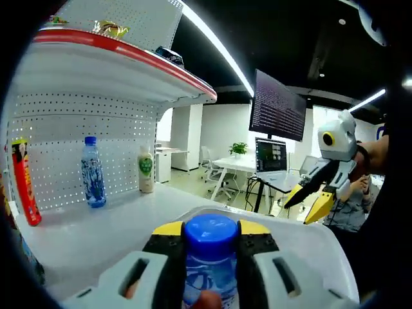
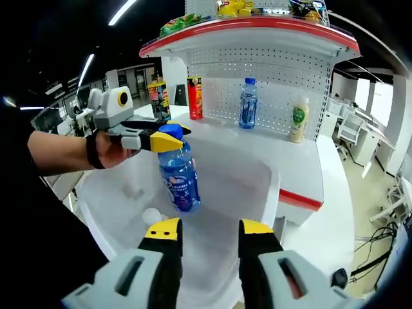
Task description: Place the items from the shopping basket onto the snack and drink counter
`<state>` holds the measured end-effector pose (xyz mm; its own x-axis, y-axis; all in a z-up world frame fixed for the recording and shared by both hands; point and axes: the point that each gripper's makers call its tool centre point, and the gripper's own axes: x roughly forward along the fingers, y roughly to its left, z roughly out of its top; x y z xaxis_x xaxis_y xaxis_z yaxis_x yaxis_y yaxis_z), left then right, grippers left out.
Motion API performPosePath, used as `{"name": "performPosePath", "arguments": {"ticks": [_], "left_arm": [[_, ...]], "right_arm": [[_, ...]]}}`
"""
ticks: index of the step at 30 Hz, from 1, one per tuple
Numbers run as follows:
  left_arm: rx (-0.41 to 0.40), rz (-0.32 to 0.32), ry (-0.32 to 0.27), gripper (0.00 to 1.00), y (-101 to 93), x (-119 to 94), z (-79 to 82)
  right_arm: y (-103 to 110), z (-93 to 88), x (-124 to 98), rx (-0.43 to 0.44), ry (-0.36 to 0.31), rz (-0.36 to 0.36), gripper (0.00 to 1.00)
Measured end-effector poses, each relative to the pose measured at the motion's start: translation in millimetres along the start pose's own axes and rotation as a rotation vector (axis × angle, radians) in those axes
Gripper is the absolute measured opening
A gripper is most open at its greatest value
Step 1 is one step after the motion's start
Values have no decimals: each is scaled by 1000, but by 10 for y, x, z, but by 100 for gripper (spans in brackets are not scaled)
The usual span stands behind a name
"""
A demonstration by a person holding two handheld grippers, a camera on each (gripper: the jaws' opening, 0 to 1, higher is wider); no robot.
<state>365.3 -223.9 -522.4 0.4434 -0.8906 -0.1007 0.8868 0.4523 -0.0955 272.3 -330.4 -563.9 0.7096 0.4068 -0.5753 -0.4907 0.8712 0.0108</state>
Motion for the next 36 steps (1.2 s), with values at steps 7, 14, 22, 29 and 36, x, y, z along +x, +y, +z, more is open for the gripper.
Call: {"name": "performPosePath", "arguments": {"ticks": [7, 14, 22, 29, 36], "left_arm": [[-15, 1, -2, 27, -19, 10, 348], [-47, -5, -30, 27, 10, 30, 712], [-19, 5, -51, 27, 168, 69, 1071], [-8, 16, -69, 28, 325, 144, 1316], [-3, 39, -87, 28, 556, 267, 1505]], "right_arm": [[6, -7, 23, 9, -5, 2, 32], [12, 18, 46, 16, -15, 6, 32], [-1, 13, 57, 28, -24, 6, 32], [-26, 29, 51, 39, -39, 3, 32], [-29, 29, 55, 53, -47, 5, 32]]}}
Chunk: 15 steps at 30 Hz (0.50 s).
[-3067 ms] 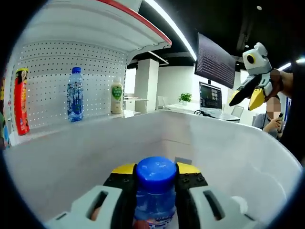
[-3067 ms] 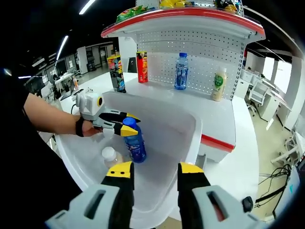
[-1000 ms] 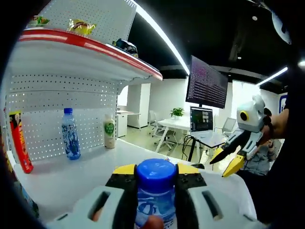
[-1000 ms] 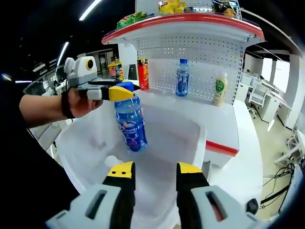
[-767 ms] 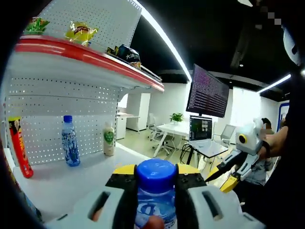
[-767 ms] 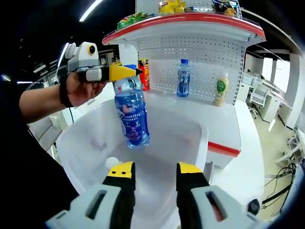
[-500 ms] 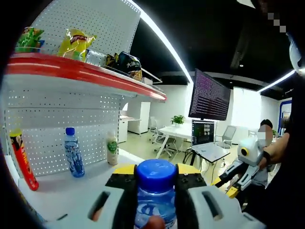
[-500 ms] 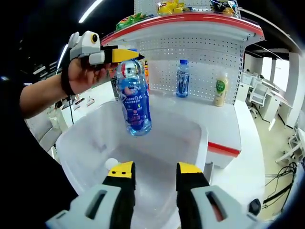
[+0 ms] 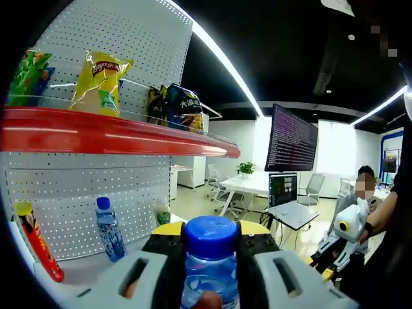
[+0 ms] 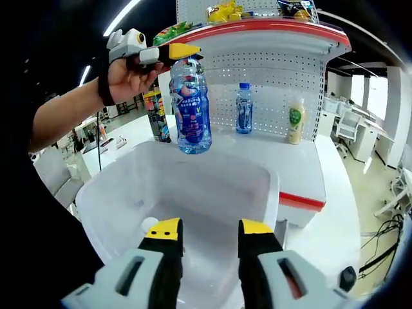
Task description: Place the items from the shopping basket onto the snack and drink counter
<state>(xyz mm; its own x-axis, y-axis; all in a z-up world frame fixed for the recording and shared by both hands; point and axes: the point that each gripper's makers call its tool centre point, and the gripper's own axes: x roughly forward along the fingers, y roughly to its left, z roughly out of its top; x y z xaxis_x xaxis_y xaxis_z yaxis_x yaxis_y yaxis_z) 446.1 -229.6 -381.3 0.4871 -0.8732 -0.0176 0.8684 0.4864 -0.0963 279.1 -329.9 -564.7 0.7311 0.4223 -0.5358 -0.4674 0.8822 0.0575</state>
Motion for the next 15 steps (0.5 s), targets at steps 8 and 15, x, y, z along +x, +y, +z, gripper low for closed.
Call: {"name": "performPosePath", "arguments": {"ticks": [8, 15], "left_arm": [[-5, 52, -11, 28, 310, 180, 10], [17, 72, 25, 28, 478, 318, -158]], "right_arm": [[-33, -41, -17, 15, 5, -9, 32], [-80, -75, -63, 27, 8, -22, 32]]}}
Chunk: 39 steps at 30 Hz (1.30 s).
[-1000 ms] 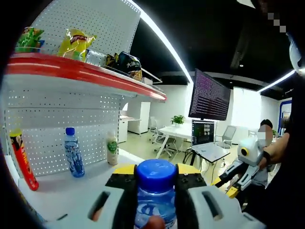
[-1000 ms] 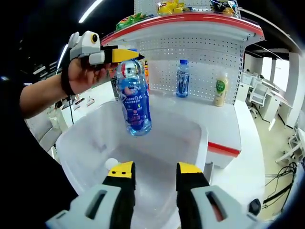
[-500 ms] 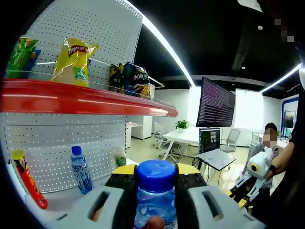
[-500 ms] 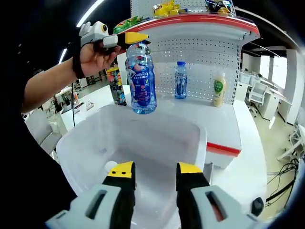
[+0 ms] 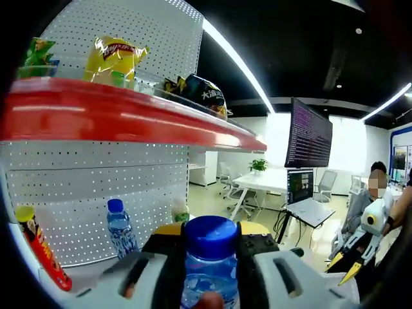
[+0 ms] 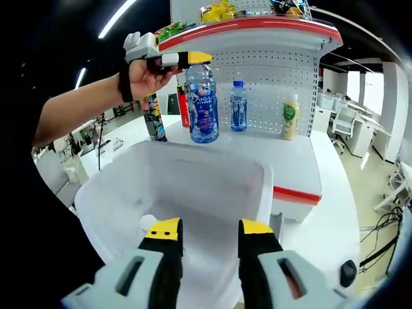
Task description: Place the items from the shopping basket onto the snack and drink counter
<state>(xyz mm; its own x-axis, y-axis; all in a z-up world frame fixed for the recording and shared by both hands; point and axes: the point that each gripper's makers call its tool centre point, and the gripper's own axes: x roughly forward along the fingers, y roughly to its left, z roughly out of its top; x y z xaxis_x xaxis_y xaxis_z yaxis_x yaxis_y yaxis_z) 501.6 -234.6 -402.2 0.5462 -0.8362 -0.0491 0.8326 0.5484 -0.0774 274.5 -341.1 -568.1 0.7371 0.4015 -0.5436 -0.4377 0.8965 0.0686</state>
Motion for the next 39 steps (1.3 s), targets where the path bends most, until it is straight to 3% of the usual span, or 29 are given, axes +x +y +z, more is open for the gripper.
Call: {"name": "performPosePath", "arguments": {"ticks": [12, 26, 39], "left_arm": [[5, 44, 23, 28, 308, 196, -185], [0, 62, 52, 28, 489, 390, -386], [-7, 93, 68, 28, 636, 440, -482]], "right_arm": [[-54, -40, -51, 8, 7, -8, 32], [-78, -129, -113, 18, 21, -17, 32], [-106, -176, -152, 31, 29, -31, 32]]}}
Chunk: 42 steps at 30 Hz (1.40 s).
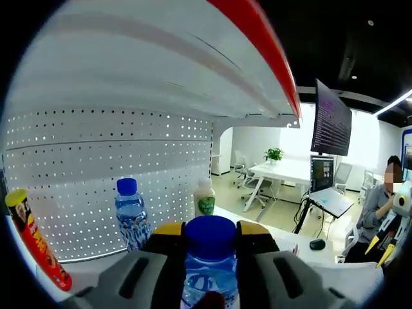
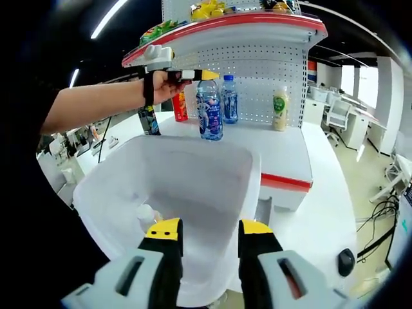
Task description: Place the items from the shopping basket onto the snack and drink counter
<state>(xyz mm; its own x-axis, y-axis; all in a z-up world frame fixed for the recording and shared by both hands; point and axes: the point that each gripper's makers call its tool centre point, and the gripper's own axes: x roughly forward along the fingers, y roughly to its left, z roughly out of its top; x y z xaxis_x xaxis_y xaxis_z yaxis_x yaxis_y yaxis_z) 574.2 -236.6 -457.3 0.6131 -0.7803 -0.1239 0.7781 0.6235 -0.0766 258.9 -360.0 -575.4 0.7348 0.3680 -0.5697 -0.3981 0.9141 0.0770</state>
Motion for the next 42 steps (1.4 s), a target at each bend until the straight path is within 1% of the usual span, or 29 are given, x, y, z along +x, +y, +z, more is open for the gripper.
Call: {"name": "performPosePath", "arguments": {"ticks": [7, 14, 15, 16, 19, 23, 28, 31, 33, 36, 37, 39, 42], "left_arm": [[10, 9, 18, 28, 43, -3, -53], [11, 16, 39, 28, 70, 11, -163], [6, 17, 25, 28, 71, 6, -140], [3, 19, 29, 28, 75, 12, -146], [4, 19, 18, 28, 66, 6, -148], [20, 14, 8, 28, 26, -7, -154], [27, 33, -18, 30, -34, -48, -160], [42, 29, -28, 30, -67, -68, -167], [9, 41, -51, 33, -37, -87, -143], [-12, 59, -56, 51, 17, -104, -125], [-29, 73, -48, 52, 35, -119, -142], [-10, 80, -46, 51, 37, -153, -133], [-15, 94, -65, 51, 39, -221, -84]], "right_arm": [[23, 6, 20, -5, 2, 6, 32], [45, -1, 31, -4, 5, 10, 32], [48, -2, 32, -6, 6, 11, 32], [50, 3, 32, -7, 5, 10, 32], [53, 20, 27, -7, 0, 9, 32], [56, 20, 19, -6, -2, 6, 32], [70, 14, -6, -7, -8, 4, 32], [70, 1, -18, -5, -10, 1, 32], [81, -6, -28, -5, -12, 2, 33], [102, -10, -43, -8, -13, 3, 33], [108, -10, -48, -9, -14, 3, 33], [120, -3, -58, -11, -18, 3, 33], [133, 3, -65, -13, -20, 4, 33]]}}
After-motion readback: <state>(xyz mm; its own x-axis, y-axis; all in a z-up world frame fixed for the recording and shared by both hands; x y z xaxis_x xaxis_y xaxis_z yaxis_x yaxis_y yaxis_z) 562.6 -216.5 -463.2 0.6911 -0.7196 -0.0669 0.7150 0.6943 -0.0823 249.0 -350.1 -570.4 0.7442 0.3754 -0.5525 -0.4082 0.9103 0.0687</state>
